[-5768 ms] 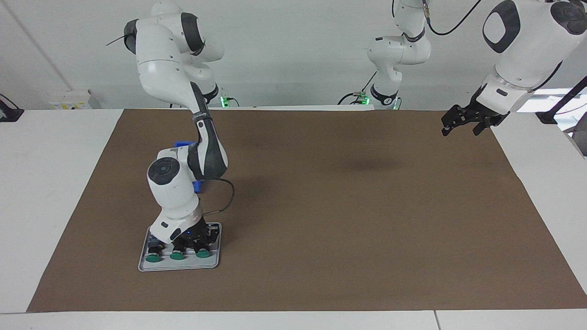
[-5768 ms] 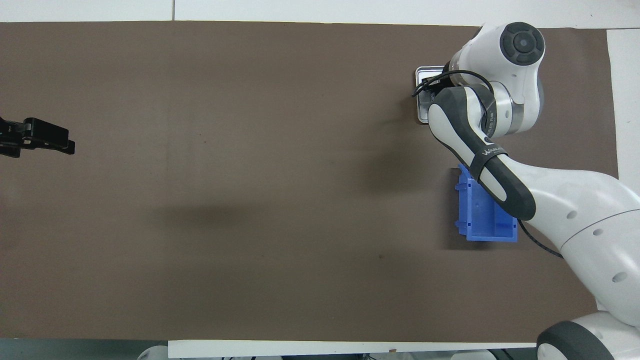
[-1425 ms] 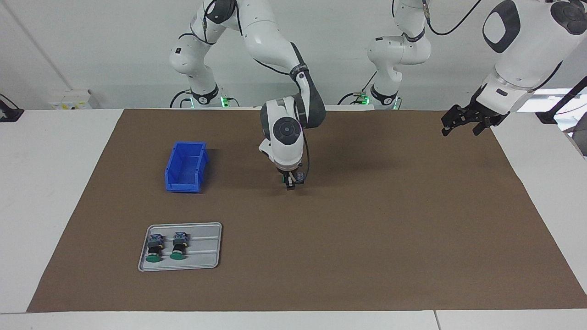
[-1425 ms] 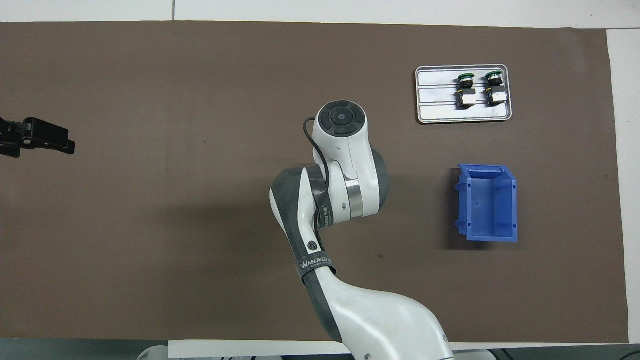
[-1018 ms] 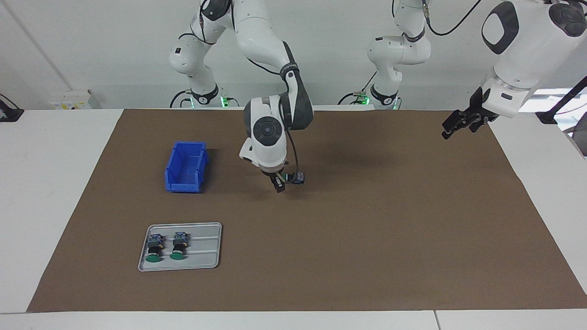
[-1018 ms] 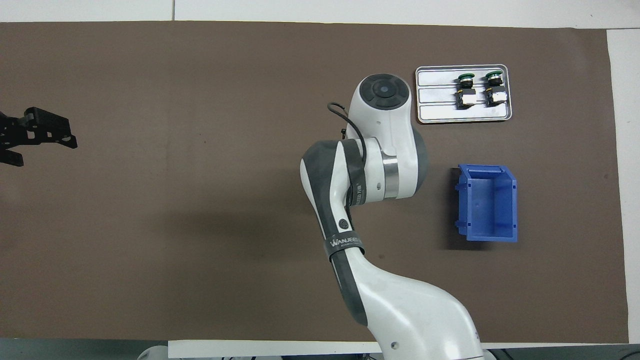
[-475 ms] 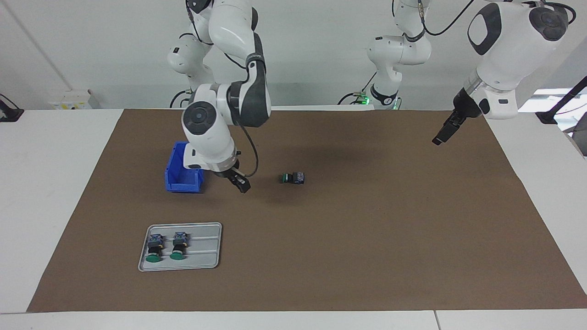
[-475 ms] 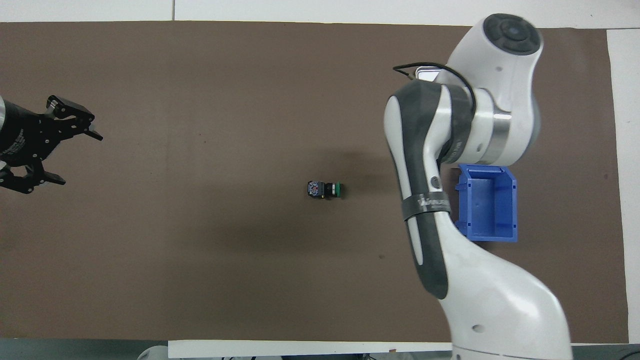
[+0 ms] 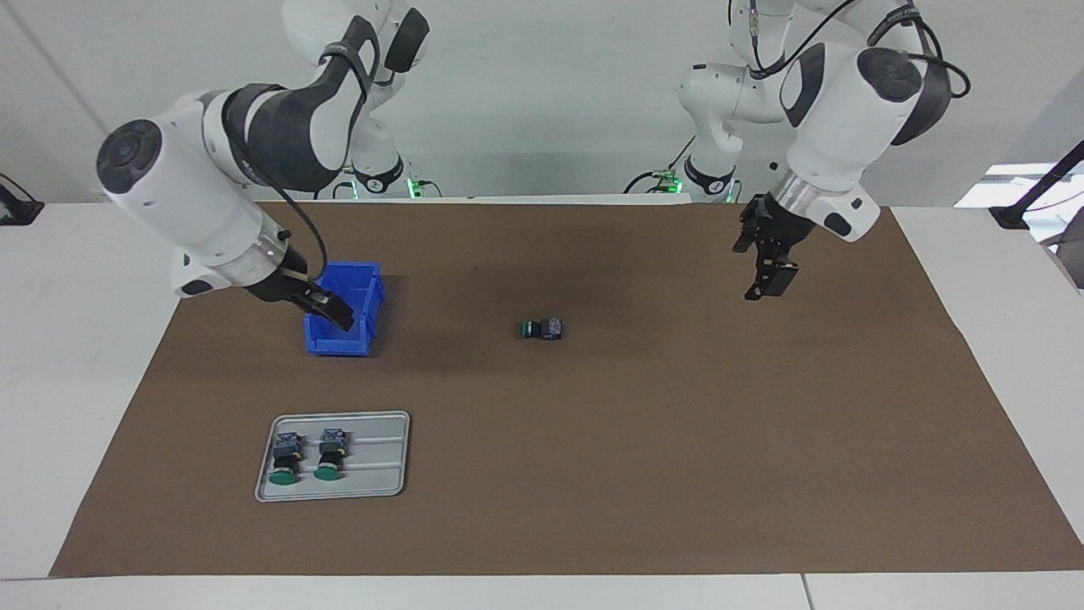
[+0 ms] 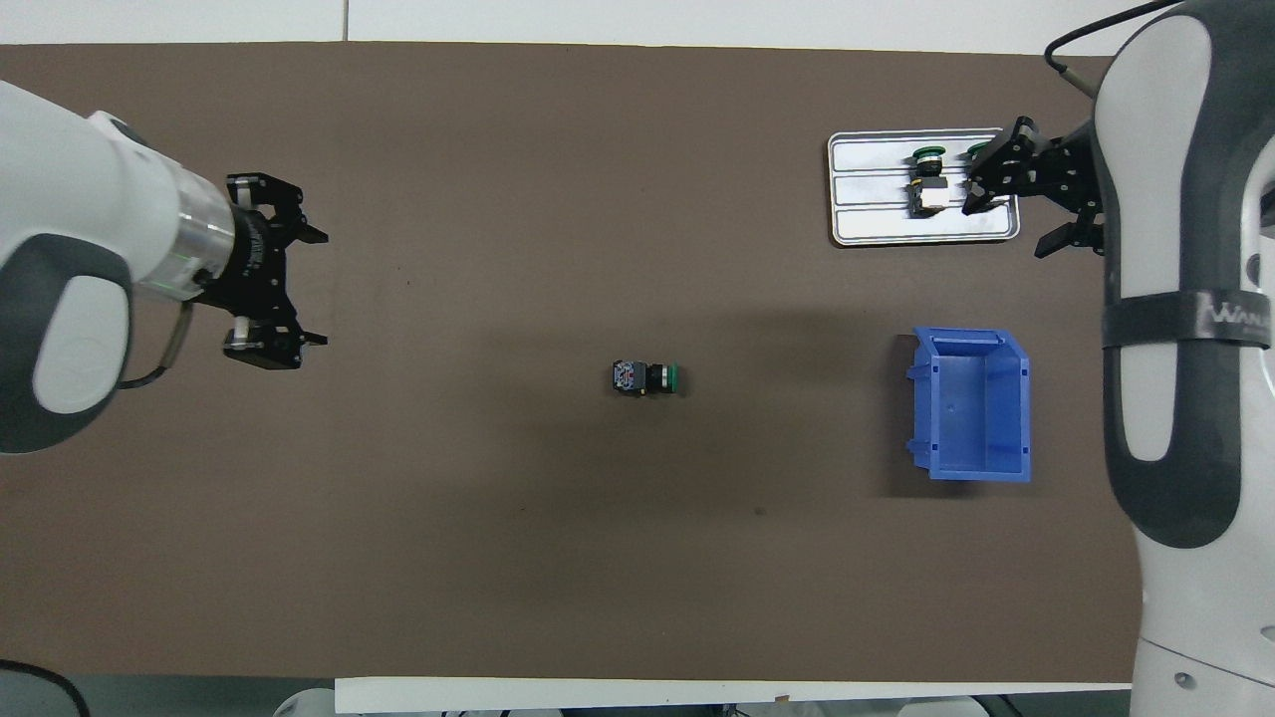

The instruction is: Place and press button with both arms

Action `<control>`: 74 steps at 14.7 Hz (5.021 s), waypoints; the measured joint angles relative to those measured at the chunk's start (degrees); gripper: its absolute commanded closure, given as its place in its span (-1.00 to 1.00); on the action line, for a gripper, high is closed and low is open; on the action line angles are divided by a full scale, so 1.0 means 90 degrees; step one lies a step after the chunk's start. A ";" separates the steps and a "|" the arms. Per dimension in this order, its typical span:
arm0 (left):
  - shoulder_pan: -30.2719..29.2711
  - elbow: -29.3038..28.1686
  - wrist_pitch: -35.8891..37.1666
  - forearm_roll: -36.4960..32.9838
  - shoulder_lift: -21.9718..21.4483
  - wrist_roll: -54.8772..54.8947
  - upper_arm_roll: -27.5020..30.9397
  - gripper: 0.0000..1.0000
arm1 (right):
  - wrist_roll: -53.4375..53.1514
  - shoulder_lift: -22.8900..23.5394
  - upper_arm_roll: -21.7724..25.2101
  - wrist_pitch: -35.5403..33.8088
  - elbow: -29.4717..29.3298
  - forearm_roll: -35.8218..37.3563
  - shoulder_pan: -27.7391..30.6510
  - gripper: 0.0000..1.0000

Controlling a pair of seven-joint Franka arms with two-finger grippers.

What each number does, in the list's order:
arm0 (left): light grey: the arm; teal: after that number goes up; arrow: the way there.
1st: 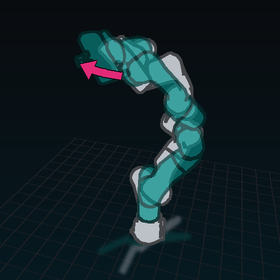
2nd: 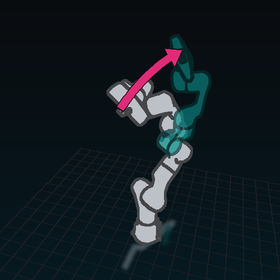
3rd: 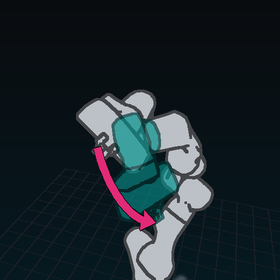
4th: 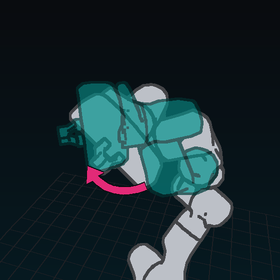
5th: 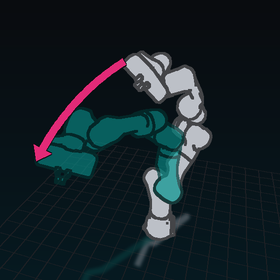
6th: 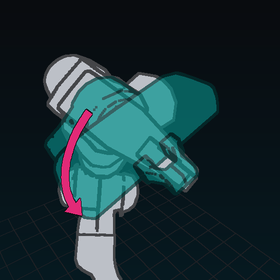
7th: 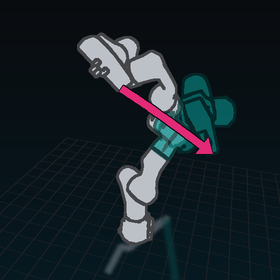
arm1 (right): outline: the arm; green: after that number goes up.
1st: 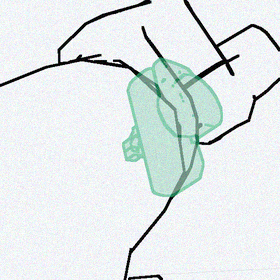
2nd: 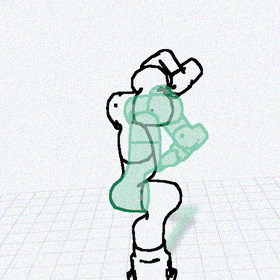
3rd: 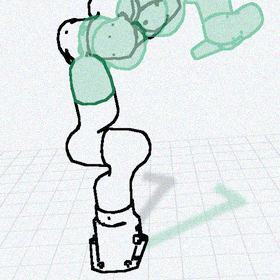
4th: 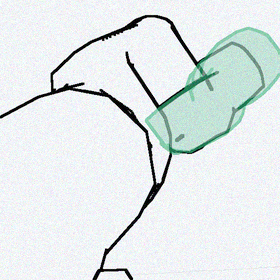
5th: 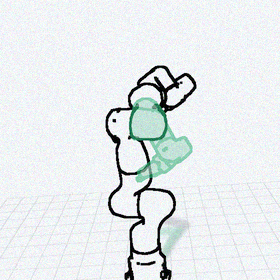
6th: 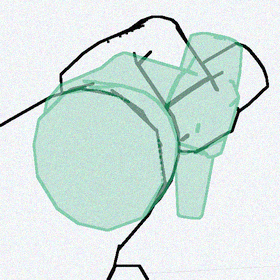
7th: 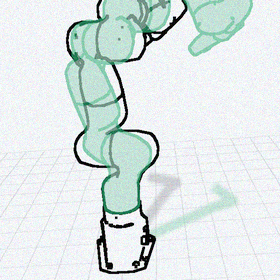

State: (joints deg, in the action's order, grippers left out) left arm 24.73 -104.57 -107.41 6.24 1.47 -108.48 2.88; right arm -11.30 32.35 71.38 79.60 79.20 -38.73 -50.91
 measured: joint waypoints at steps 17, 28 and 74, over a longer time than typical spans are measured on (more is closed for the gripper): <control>0.2362 0.0934 -0.1765 0.0417 0.2790 -0.2658 -0.0016 -0.99 | 0.2116 -0.1158 -0.0965 -0.1018 -0.0980 0.1853 0.1327 -0.62; 0.2968 0.0506 -0.2357 0.0419 0.2858 -0.2852 -0.0014 -0.98 | -0.0260 -0.2280 -0.6803 -0.1433 -0.1696 0.3902 0.4722 -0.62; 0.1942 -0.0417 -0.3587 0.6466 0.1689 0.3641 0.0155 1.00 | 0.0454 -0.3961 -0.8784 0.0637 0.1191 0.4553 0.6589 -0.98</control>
State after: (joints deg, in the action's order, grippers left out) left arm 42.20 -108.32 -139.69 64.44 16.68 -75.71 4.27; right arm -7.22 -3.29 -7.68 85.34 89.91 2.25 8.40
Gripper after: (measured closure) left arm 0.612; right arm 0.009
